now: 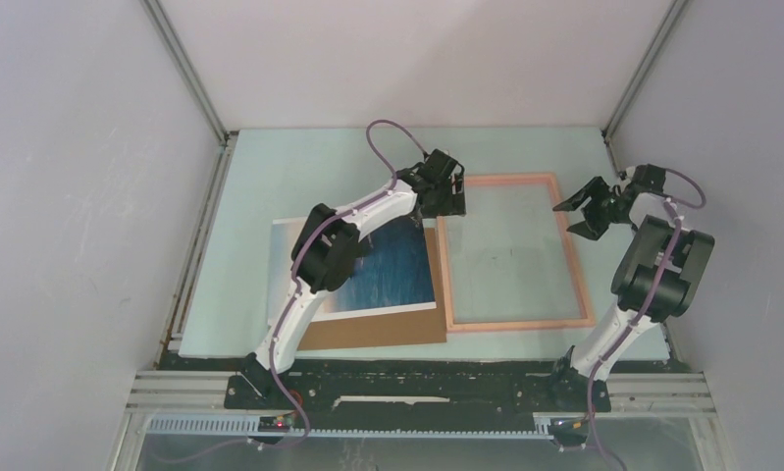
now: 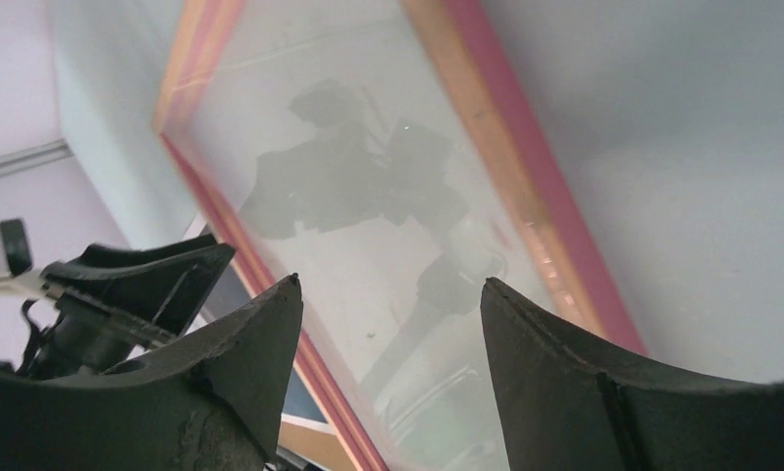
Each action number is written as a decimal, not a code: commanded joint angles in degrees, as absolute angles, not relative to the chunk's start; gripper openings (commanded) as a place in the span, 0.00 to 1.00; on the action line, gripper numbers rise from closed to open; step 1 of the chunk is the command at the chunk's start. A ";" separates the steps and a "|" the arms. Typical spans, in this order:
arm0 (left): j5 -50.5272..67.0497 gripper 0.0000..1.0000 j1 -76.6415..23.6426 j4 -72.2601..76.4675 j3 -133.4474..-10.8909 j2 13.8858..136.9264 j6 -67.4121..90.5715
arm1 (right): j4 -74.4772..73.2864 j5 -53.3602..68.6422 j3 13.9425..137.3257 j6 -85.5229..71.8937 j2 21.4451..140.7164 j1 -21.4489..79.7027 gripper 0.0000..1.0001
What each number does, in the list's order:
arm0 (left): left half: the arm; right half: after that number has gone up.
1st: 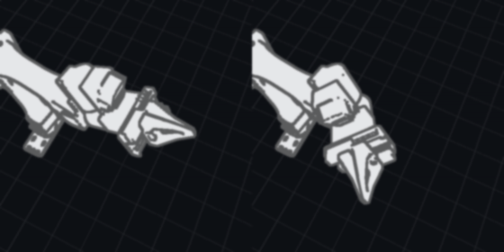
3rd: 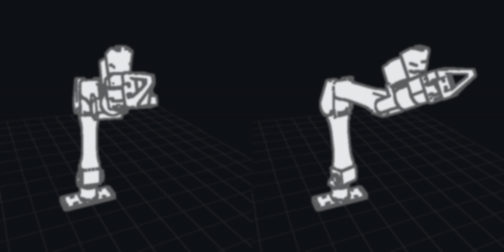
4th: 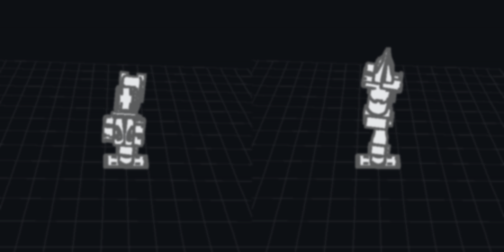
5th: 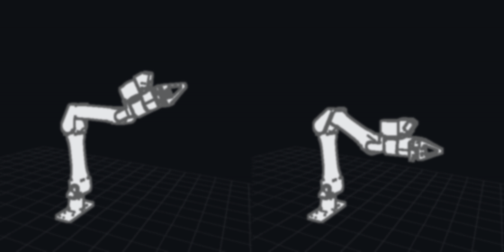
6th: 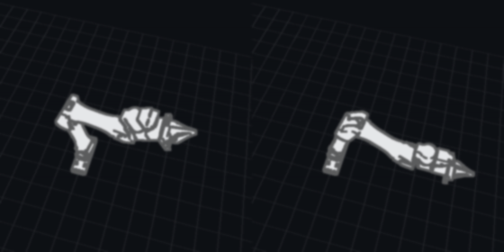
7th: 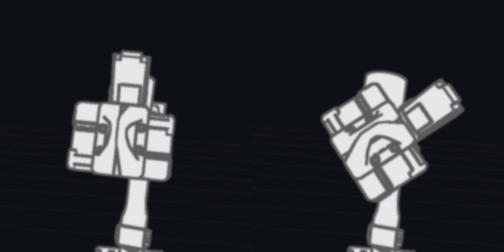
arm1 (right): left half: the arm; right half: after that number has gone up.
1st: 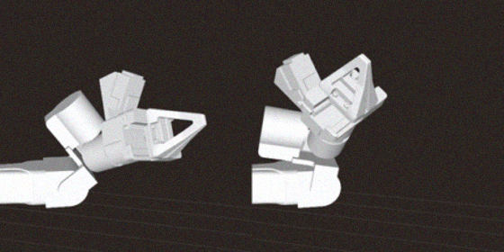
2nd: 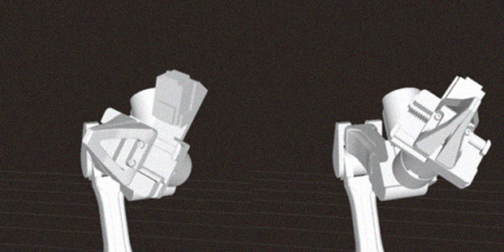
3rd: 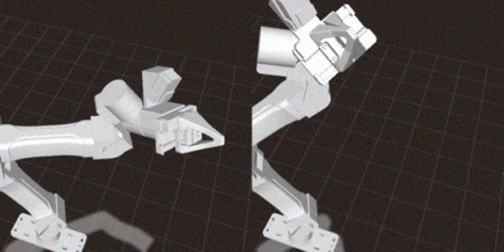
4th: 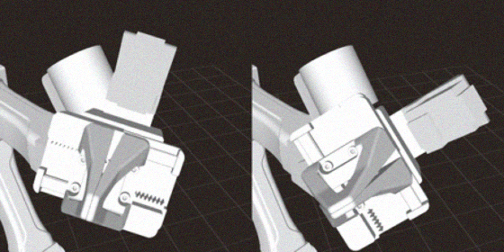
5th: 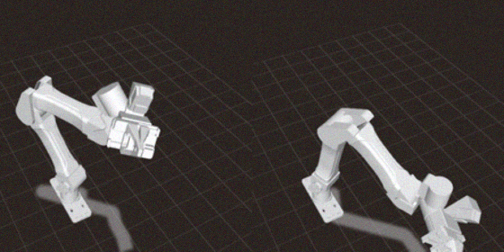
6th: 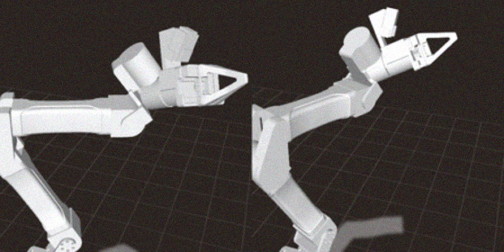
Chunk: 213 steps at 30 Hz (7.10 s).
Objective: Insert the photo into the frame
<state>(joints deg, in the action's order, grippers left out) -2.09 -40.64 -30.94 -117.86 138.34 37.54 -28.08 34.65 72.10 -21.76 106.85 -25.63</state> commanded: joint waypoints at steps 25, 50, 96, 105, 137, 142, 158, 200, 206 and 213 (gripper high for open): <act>3.07 0.79 -39.91 -25.18 -113.01 136.10 38.89 | -19.87 38.75 96.56 -30.97 125.63 -22.85 0.78; 3.09 0.92 -40.28 -25.07 -115.20 131.00 37.62 | -29.61 29.80 89.89 -22.64 115.53 -16.42 0.79; -11.02 0.97 -47.06 -36.06 -124.86 135.84 44.45 | -21.56 29.46 58.35 -23.07 99.97 -28.56 0.82; -15.27 0.99 -47.68 -39.94 -117.66 129.95 38.84 | -14.78 33.47 48.68 -26.60 92.03 -27.73 0.81; -22.58 0.94 -45.34 -42.44 -127.84 141.24 43.41 | -9.89 36.64 44.54 -28.20 90.67 -24.95 0.80; -22.01 0.93 -44.77 -41.99 -128.40 141.75 46.06 | -9.59 37.03 44.53 -28.26 90.44 -24.74 0.80; -11.99 0.90 -42.01 -37.75 -125.99 142.11 52.27 | -9.18 37.45 44.56 -28.39 89.75 -24.70 0.80; 11.12 0.80 -38.16 -5.86 -97.30 126.66 55.16 | -3.79 48.86 49.77 -30.23 101.58 -33.06 0.78; 11.36 0.80 -37.37 -5.89 -97.32 128.41 54.84 | 3.66 59.83 52.84 -33.26 111.45 -33.67 0.67; 11.94 0.80 -36.50 -5.89 -97.72 129.83 54.58 | 16.44 67.06 53.82 -40.86 116.09 -34.58 0.63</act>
<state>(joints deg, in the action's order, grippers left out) 10.15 -37.30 -7.79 -96.95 129.47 54.04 7.79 61.73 52.25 -36.62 114.80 -34.13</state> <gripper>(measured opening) 0.803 0.632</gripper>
